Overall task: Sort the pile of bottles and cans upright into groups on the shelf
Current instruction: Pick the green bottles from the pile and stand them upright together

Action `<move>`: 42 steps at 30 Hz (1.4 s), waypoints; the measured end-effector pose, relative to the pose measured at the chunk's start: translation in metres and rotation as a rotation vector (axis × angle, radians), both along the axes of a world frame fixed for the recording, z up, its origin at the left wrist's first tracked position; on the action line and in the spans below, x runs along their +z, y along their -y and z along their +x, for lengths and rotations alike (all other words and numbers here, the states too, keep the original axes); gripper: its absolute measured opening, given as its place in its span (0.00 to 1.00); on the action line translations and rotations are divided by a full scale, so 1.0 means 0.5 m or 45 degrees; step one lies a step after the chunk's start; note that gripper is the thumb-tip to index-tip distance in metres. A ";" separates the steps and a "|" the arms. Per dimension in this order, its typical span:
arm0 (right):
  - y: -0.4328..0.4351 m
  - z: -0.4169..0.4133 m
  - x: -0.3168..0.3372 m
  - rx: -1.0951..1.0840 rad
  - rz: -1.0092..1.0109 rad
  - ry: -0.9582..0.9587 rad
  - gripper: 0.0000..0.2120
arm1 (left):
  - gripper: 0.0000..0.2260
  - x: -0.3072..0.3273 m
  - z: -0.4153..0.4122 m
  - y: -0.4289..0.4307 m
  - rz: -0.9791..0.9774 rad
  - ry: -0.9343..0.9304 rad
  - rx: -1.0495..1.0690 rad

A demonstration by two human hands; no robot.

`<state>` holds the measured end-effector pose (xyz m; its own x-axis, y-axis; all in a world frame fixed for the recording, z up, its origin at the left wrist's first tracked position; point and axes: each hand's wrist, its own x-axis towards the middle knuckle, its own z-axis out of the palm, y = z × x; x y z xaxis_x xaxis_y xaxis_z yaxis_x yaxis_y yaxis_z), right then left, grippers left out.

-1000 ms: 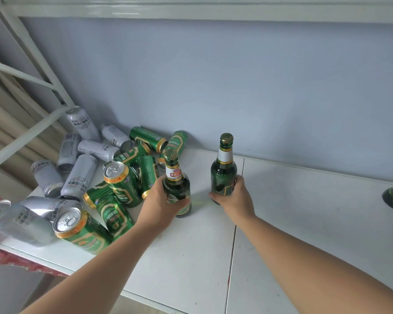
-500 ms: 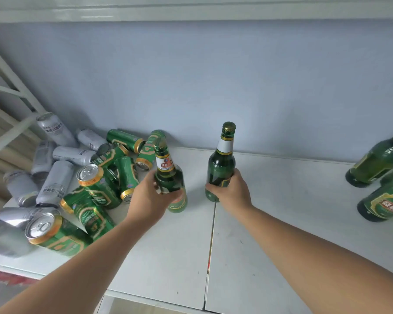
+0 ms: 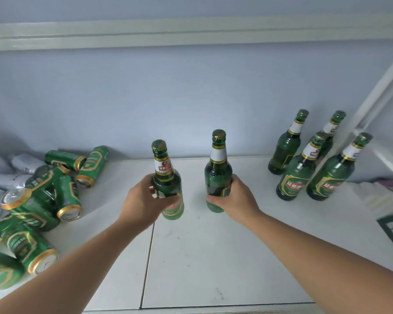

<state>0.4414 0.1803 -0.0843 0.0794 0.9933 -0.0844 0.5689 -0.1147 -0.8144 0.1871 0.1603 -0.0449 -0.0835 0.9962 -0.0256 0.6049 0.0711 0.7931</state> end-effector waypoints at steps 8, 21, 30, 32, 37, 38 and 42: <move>0.075 0.194 0.001 -0.058 0.006 0.008 0.32 | 0.21 0.010 0.191 0.036 -0.028 0.004 -0.132; 0.150 0.460 -0.034 -0.183 -0.023 0.045 0.33 | 0.25 -0.027 0.477 0.043 -0.097 0.017 -0.331; 0.173 0.576 -0.064 -0.326 -0.028 0.022 0.28 | 0.26 -0.045 0.619 0.029 -0.108 -0.001 -0.414; 0.177 0.591 -0.075 -0.343 -0.019 0.021 0.27 | 0.27 -0.050 0.640 0.028 -0.116 -0.008 -0.416; 0.185 0.616 -0.097 -0.363 -0.026 0.011 0.29 | 0.29 -0.061 0.674 0.027 -0.118 -0.012 -0.424; 0.186 0.619 -0.100 -0.371 -0.026 0.010 0.29 | 0.30 -0.063 0.680 0.027 -0.119 -0.018 -0.425; 0.183 0.628 -0.108 -0.406 -0.022 -0.016 0.28 | 0.31 -0.068 0.700 0.024 -0.112 -0.018 -0.429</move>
<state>0.7555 0.0887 -0.1385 0.3853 0.9169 -0.1039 0.4922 -0.2995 -0.8173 0.5371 0.1485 -0.0790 0.2488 0.9618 -0.1138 0.6170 -0.0668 0.7842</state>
